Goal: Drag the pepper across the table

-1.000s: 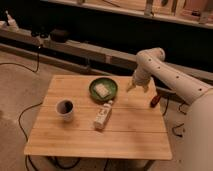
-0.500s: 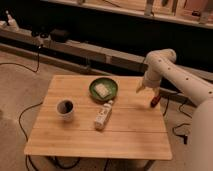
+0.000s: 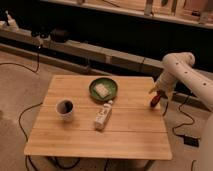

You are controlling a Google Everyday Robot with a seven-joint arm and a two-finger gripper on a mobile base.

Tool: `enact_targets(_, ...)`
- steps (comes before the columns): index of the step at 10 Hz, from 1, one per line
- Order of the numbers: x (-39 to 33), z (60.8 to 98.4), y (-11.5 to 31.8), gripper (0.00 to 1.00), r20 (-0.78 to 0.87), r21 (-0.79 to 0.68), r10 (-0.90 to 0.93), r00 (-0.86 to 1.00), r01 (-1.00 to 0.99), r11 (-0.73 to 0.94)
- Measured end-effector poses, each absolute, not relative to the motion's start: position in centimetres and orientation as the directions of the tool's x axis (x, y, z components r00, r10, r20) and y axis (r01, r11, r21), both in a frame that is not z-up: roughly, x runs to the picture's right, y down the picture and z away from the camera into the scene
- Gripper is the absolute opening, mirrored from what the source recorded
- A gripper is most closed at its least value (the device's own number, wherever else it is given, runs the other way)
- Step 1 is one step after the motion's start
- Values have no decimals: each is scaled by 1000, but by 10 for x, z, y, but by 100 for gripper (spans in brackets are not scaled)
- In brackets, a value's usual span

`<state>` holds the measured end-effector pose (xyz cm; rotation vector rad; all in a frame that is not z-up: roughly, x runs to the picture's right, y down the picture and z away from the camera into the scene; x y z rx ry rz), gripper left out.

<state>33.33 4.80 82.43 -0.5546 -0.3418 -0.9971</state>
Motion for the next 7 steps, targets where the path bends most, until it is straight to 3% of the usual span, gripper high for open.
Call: enact_targets(7, 349, 865, 67, 66, 481, -347, -670, 565, 825, 447)
